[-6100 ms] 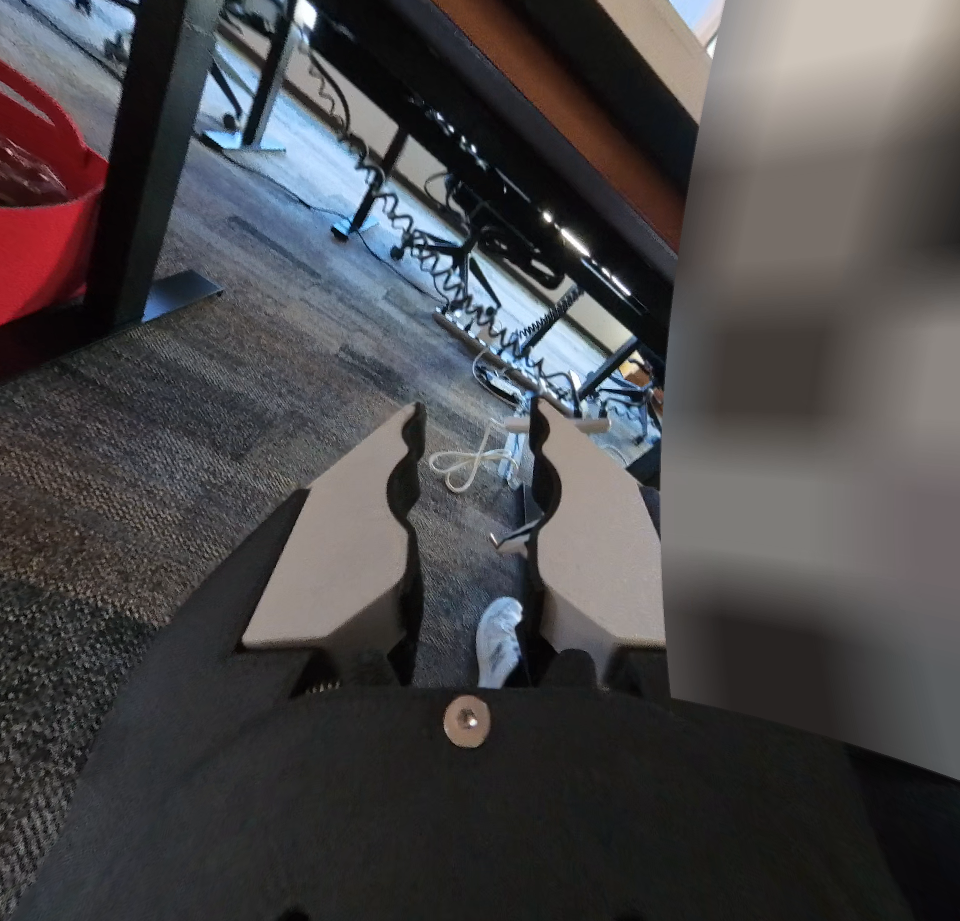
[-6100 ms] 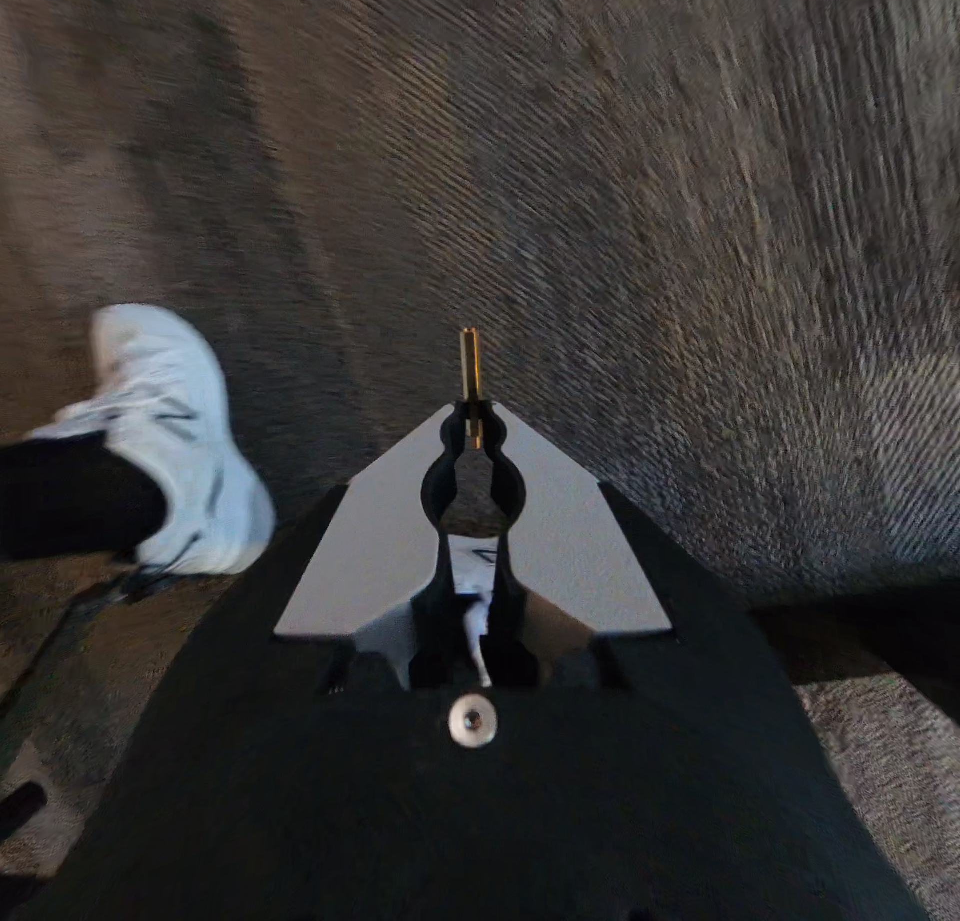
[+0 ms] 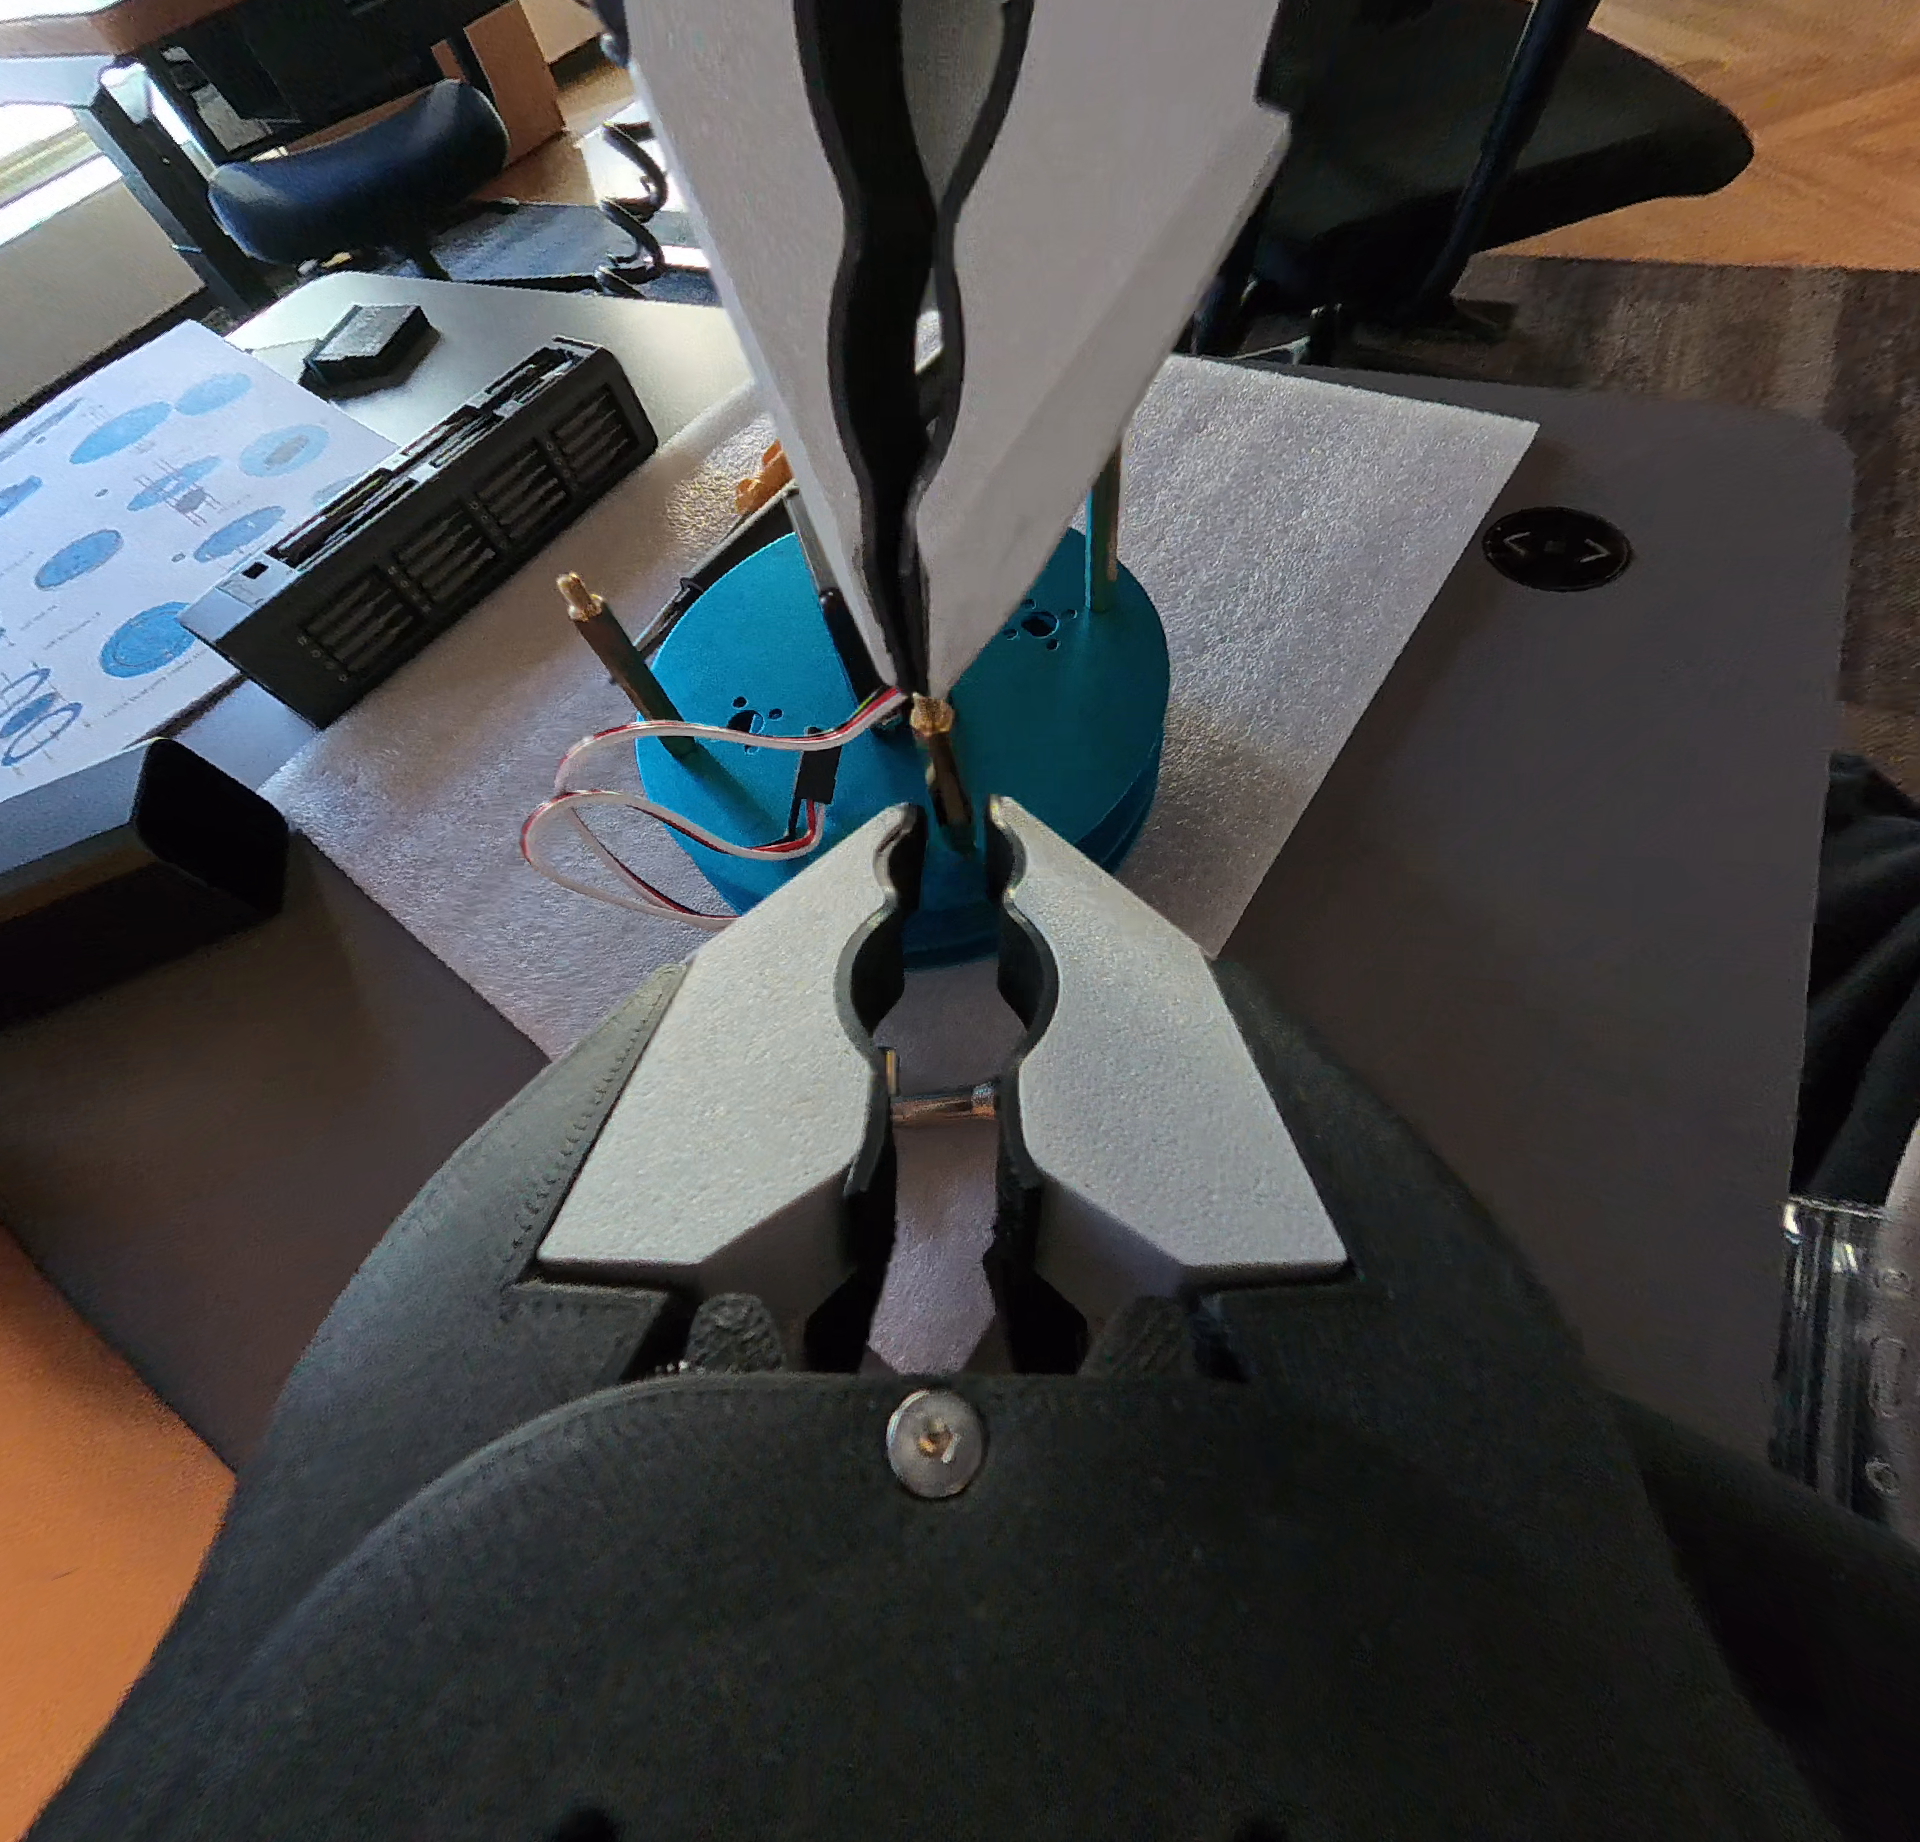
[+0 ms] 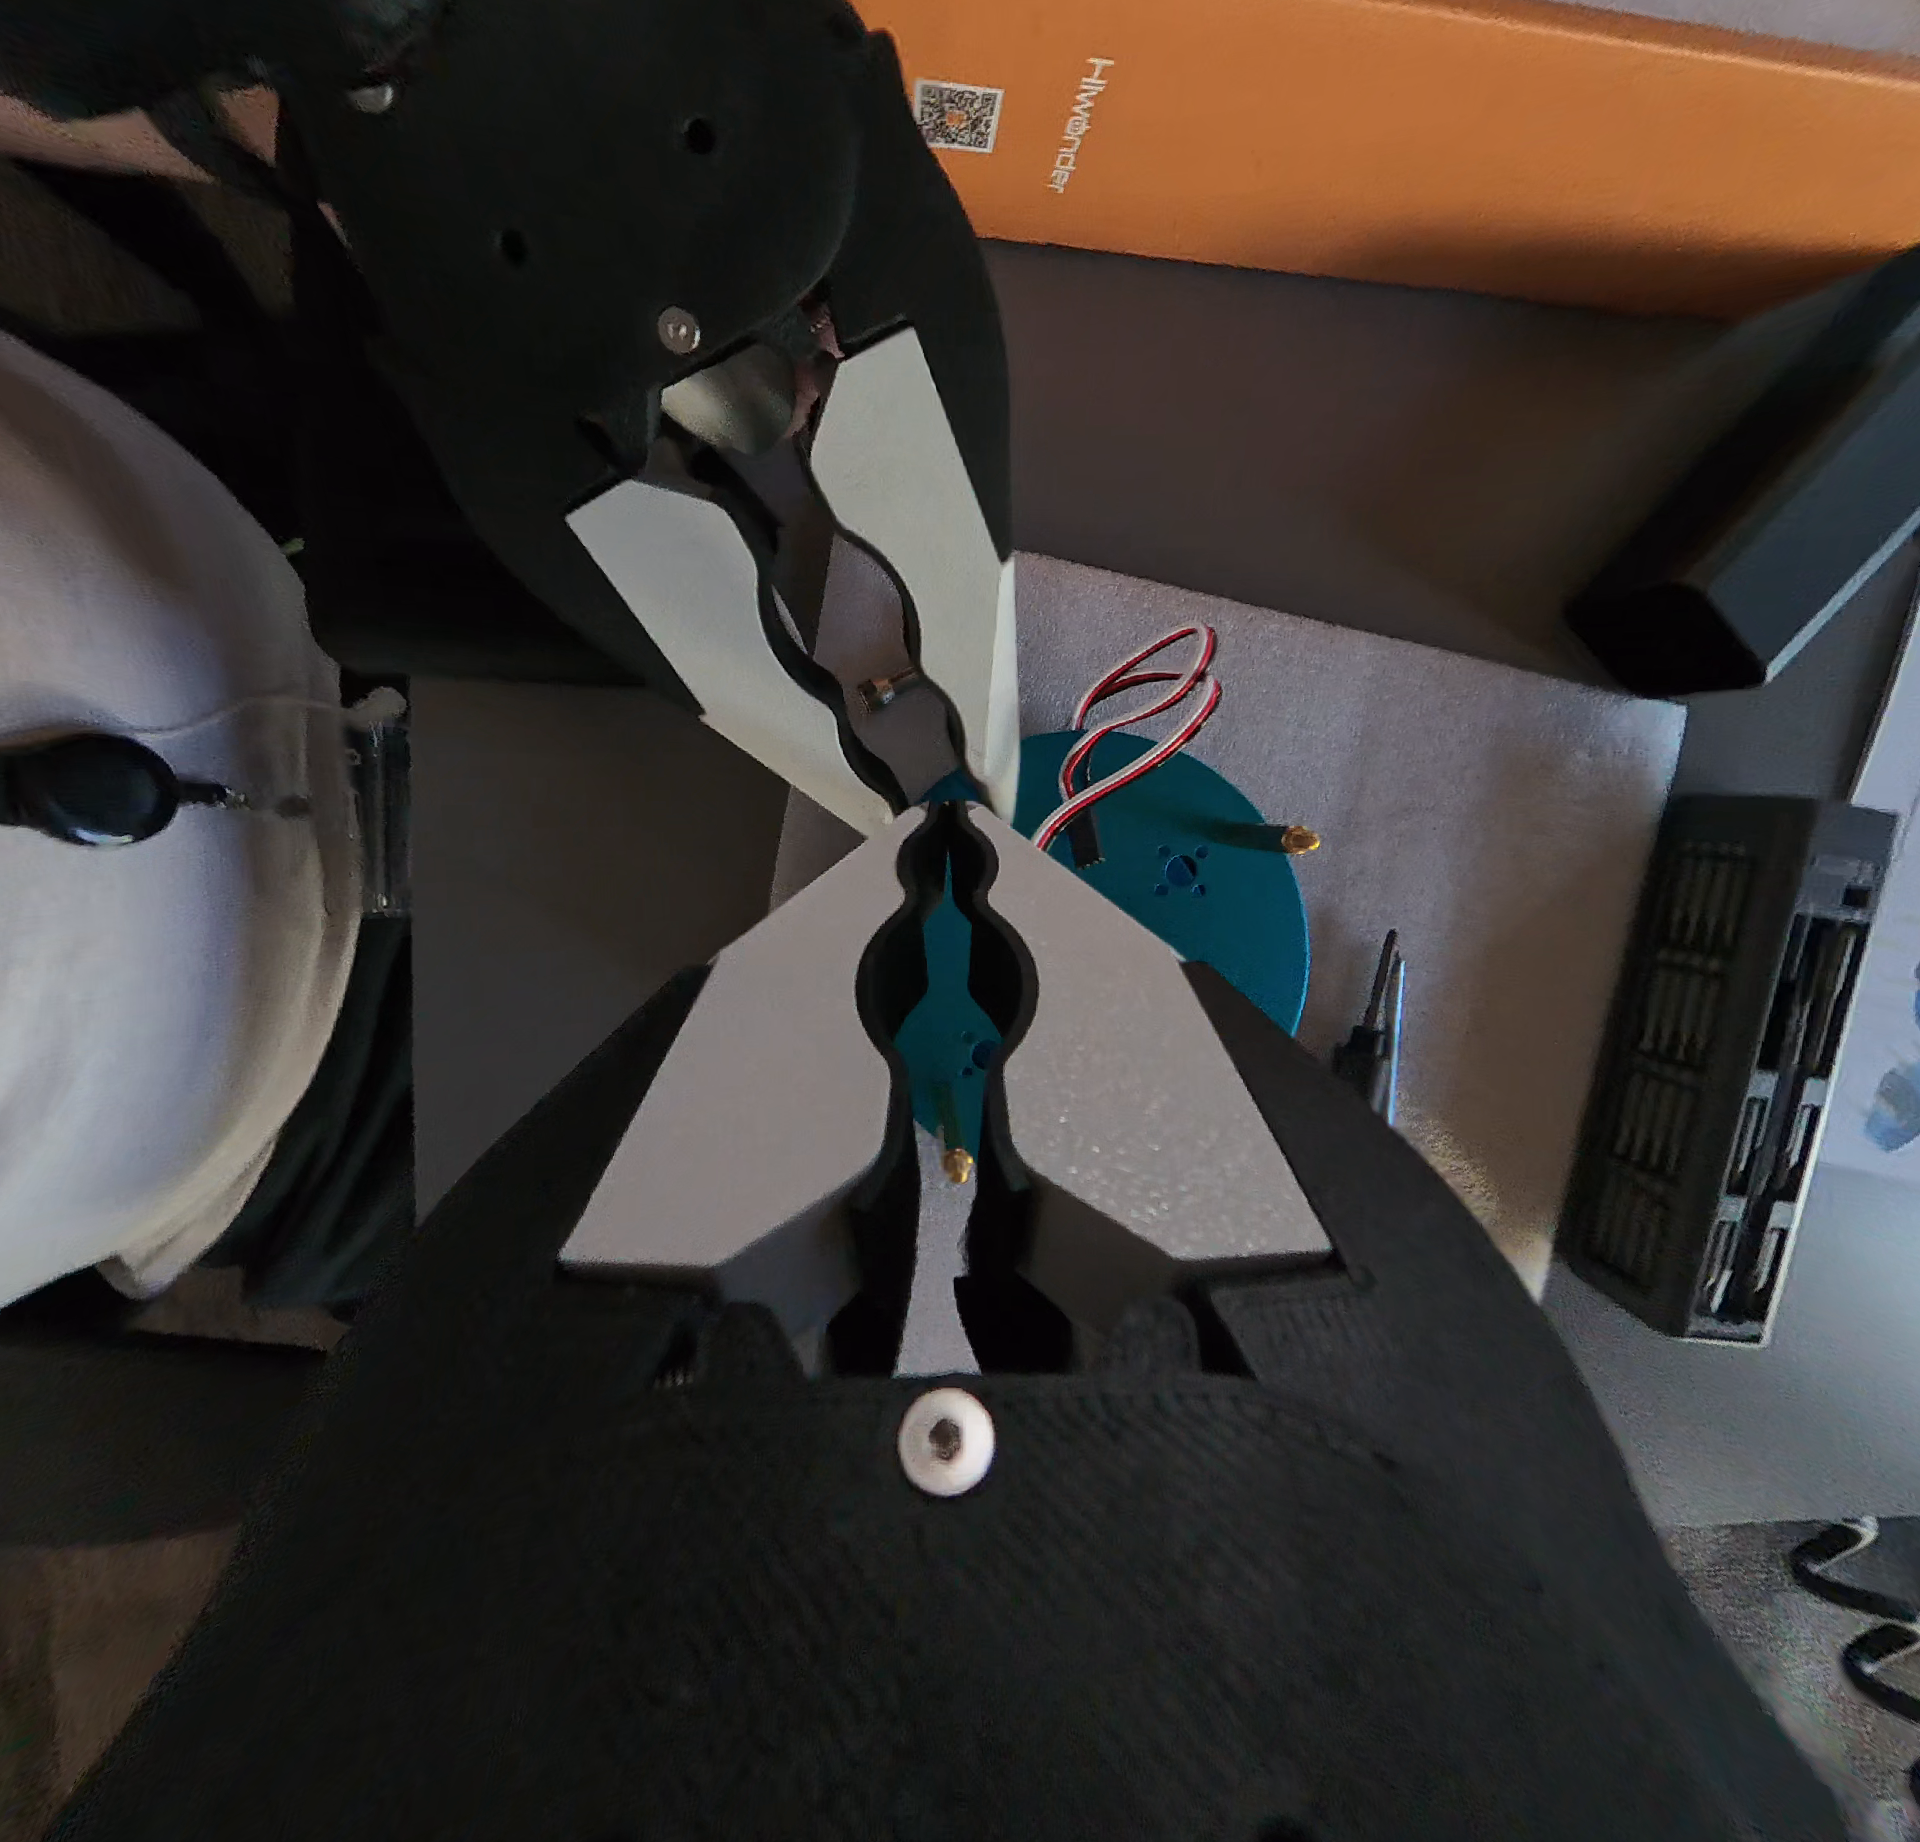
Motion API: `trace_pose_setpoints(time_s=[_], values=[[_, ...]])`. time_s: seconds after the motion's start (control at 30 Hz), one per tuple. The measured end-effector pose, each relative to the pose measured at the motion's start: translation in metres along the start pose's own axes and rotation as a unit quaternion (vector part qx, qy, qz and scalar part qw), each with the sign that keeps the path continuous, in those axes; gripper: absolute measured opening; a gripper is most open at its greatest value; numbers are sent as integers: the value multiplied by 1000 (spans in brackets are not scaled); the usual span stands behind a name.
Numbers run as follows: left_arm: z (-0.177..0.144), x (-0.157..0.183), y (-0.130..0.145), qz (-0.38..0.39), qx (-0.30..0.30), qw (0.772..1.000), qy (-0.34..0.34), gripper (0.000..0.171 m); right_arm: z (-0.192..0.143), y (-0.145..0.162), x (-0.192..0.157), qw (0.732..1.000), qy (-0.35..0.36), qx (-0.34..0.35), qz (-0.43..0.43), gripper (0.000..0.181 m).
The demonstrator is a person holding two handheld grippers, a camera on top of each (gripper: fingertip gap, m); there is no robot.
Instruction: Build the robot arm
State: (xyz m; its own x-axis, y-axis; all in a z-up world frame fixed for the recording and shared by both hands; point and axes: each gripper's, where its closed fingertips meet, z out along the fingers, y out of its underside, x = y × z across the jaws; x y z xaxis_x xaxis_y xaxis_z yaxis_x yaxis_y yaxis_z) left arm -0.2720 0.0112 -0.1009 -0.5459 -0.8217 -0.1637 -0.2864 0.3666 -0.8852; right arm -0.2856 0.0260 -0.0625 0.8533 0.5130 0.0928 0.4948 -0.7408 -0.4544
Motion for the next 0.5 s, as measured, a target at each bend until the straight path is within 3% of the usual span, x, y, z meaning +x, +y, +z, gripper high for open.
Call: trace_pose_setpoints(time_s=[0.07, 0.23, 0.37, 0.5], values=[[-3, 0, -4, 4, 11, 1000, -8, 17, -1, 0, -1, 1000, 17, 12, 17, 0], [-7, -1, -13, -1, 33, 999, -1, 4, -1, -3, 1, 994, 39, 71, 67, 0], [-7, -1, -12, -1, 33, 999, 7, 4, -9, -19, -4, 963, -22, 198, 180, 30], [-6, -1, -13, 1, 32, 999, 8, 4, -1, -6, -4, 968, -39, 180, 171, 37]])
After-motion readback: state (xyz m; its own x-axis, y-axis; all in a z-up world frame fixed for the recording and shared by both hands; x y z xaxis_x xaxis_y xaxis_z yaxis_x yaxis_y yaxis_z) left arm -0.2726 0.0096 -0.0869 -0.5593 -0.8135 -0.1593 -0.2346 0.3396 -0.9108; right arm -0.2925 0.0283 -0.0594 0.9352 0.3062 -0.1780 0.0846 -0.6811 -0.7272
